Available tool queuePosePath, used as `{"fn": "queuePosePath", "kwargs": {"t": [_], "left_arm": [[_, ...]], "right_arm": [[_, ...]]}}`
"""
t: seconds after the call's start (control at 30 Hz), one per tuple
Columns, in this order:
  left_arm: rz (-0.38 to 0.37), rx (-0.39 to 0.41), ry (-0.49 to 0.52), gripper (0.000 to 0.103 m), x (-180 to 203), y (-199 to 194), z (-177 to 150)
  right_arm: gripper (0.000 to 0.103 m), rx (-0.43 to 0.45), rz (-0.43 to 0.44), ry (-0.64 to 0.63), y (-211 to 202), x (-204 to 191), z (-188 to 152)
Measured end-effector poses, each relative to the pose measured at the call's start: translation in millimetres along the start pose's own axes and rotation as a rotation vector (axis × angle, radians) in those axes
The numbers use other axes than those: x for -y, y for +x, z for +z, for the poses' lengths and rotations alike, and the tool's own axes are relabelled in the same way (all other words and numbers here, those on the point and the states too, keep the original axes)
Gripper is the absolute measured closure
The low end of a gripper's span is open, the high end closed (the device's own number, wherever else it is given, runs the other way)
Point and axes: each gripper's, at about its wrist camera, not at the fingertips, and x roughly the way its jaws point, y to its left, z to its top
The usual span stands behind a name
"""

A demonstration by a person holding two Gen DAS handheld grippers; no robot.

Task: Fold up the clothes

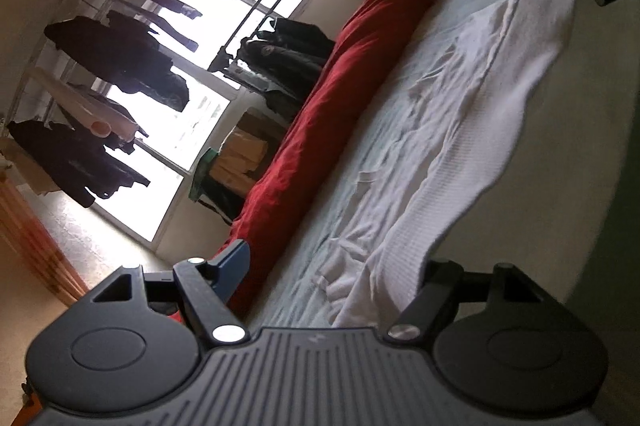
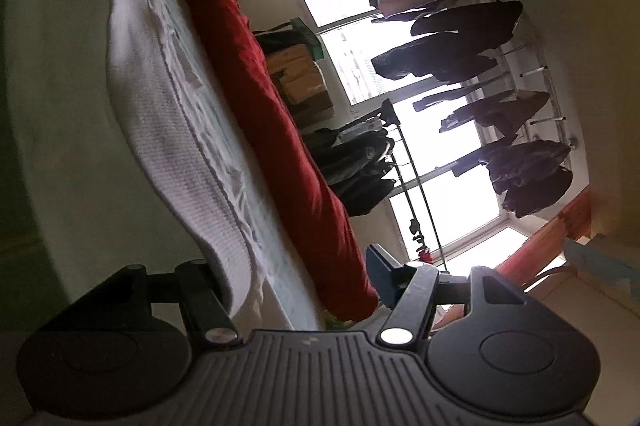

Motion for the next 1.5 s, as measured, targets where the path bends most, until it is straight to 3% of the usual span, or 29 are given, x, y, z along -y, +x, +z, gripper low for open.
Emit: {"fn": "queuePosePath", "kwargs": {"t": [0.4, 0.67, 0.8, 0.9, 1.0, 1.17, 1.4, 1.5], "left_arm": [[0.07, -0.012, -0.005, 0.026, -11.1, 85.5, 20.4], [0.052, -0.035, 0.015, 0.026, -8.4, 141.6, 24.3], [-0.022, -0.079, -0.001, 0.025, -0.4, 167.3, 20.6], [-0.093, -0.111, -0.037, 0.027, 1.7, 180.1, 16.1], [-0.124, -0.116, -0.06, 0.026, -3.9, 175.5, 14.5], [-0.189, -0.09, -0.014, 0.018, -11.1, 143.5, 4.4], [-0.256, -0.091, -0.061, 0.018, -19.4, 119.3, -21.0], [-0.249, -0.1, -0.089, 0.016, -24.7, 128.2, -22.0]], "right_arm": [[0.031, 0.013, -0.068, -0.008, 88.1, 8.5, 13.4], [0.03, 0.007, -0.048, -0.023, 144.7, 0.4, 19.3], [0.028, -0.024, 0.02, -0.015, 170.5, -7.4, 18.2], [0.028, -0.058, 0.118, 0.013, 185.9, -14.5, 13.5], [0.028, -0.088, 0.185, 0.085, 192.2, -5.6, 10.0], [0.013, -0.109, 0.306, 0.177, 176.4, 25.9, 3.4], [0.012, -0.114, 0.489, 0.316, 148.1, 53.4, -22.8], [0.012, -0.128, 0.488, 0.32, 144.3, 46.6, -31.9]]}}
